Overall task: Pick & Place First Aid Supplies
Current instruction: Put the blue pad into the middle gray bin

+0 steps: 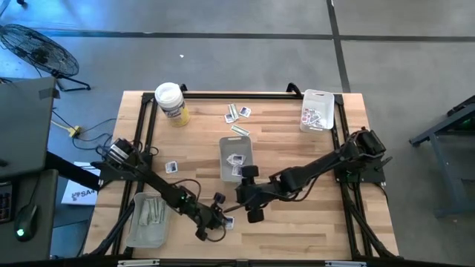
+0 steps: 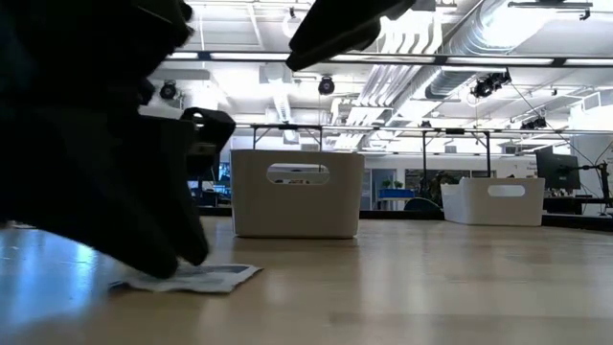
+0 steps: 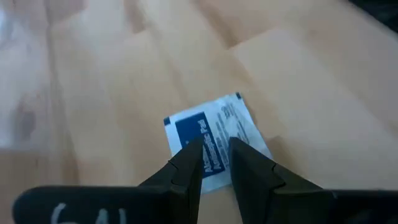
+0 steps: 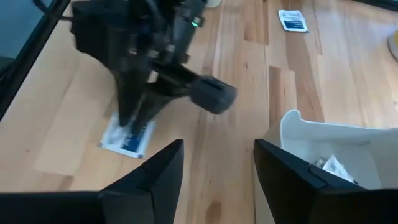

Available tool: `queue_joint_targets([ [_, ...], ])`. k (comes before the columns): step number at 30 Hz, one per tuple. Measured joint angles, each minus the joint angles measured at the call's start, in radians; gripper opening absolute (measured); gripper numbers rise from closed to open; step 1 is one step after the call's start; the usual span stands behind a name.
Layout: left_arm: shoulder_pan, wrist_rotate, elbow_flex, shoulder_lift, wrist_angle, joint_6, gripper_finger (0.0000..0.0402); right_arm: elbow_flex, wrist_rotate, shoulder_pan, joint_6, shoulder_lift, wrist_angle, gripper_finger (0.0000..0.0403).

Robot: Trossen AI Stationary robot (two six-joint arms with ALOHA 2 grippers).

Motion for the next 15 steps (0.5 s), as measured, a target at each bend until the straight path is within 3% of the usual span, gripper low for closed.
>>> queue_joint_targets([
  [10, 0.03, -0.049, 0.001, -0.094, -0.297, -0.081, 0.0075, 0.0, 0.001, 0.01, 0.007, 0.0, -0.011, 0.0184],
  [15, 0.03, -0.139, -0.005, -0.201, -0.514, -0.139, 0.0075, 0.0, 0.001, 0.014, 0.001, 0.0, -0.016, 0.0185],
])
